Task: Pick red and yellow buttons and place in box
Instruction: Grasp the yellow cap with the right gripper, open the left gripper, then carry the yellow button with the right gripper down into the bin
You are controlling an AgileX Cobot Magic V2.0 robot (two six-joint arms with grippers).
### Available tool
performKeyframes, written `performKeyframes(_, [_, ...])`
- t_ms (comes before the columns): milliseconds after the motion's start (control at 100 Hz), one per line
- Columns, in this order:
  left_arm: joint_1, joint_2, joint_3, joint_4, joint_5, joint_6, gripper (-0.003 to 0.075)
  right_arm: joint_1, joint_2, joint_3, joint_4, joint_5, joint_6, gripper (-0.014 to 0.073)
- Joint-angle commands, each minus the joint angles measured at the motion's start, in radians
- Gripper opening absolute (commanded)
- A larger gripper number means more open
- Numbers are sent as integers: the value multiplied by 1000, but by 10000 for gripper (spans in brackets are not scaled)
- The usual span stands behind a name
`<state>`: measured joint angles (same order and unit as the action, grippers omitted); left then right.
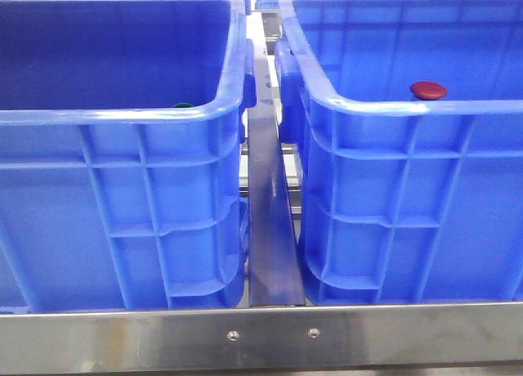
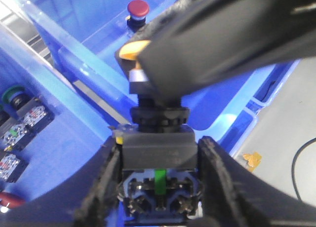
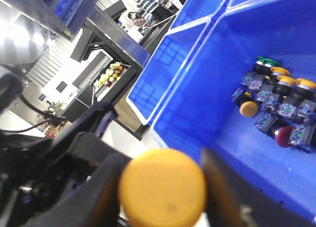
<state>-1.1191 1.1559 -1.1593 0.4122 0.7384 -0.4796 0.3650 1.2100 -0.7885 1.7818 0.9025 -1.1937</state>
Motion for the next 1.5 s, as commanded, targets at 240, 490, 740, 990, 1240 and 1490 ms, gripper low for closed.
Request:
performKeyframes(240, [-5, -25, -26, 24, -61, 1, 269, -1, -19, -36, 153, 76, -5, 216])
performKeyframes(490, [-5, -25, -26, 43, -61, -5, 697, -4, -21, -36, 152, 40, -43, 216])
performKeyframes(740, [55, -62, -26, 81, -16, -58, 657, -5, -64, -36, 149, -143, -132, 216])
performKeyframes(990, [241, -172, 39, 88, -14, -72, 656, -5, -145, -36, 96, -425, -214, 216])
performKeyframes(1240, [528, -343, 195, 88, -12, -113, 656, -5, -204, -36, 11, -649, -230, 216])
performKeyframes(1490, [814, -531, 318, 100, 48, -132, 651, -5, -207, -33, -63, -868, -247, 216])
